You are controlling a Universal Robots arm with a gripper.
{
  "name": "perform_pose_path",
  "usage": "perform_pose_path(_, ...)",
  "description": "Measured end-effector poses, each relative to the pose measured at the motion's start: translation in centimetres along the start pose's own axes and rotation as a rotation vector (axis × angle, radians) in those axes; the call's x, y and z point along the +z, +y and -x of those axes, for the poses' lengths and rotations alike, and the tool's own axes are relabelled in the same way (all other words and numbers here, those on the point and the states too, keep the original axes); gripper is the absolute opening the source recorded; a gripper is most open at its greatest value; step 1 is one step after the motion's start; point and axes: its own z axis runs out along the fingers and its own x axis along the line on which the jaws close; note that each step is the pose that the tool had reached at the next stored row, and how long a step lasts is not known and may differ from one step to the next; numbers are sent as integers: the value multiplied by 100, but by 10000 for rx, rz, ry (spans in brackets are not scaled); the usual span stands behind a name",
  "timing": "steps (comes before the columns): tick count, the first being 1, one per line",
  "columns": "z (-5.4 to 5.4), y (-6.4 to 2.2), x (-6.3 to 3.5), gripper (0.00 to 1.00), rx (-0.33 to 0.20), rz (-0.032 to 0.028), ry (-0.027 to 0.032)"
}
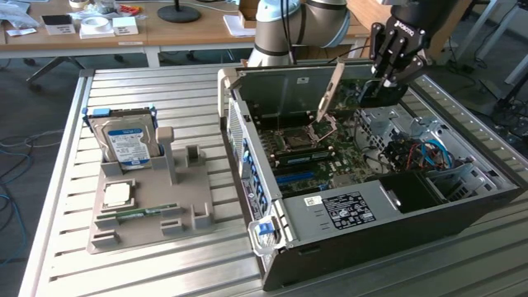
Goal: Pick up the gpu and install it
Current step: 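Insert the gpu into the slot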
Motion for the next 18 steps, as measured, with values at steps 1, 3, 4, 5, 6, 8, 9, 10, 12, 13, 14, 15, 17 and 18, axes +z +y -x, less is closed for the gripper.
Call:
perform_pose_path(1, 0, 10, 13, 27, 46, -22, -3)
perform_pose_path(3, -1, 31, 33, 27, 92, -94, -7)
perform_pose_path(4, -1, 35, 34, 27, 93, -115, -5)
perform_pose_path(5, -2, 40, 35, 27, 92, -140, -6)
perform_pose_path(6, -1, 49, 42, 27, 90, -197, -10)
perform_pose_path(8, -2, 78, 56, 27, 87, -350, -14)
perform_pose_path(9, -3, 93, 62, 27, 86, -421, -14)
perform_pose_path(10, -3, 110, 70, 27, 84, -498, -15)
perform_pose_path(12, -4, 148, 88, 27, 83, -596, -17)
perform_pose_path(13, -4, 171, 100, 27, 84, -621, -17)
perform_pose_path(14, -5, 197, 114, 27, 83, -636, -17)
perform_pose_path(15, -6, 220, 129, 27, 81, -649, -19)
perform_pose_path(17, -7, 253, 163, 27, 83, -657, -19)
perform_pose_path(18, -8, 261, 182, 27, 83, -658, -19)
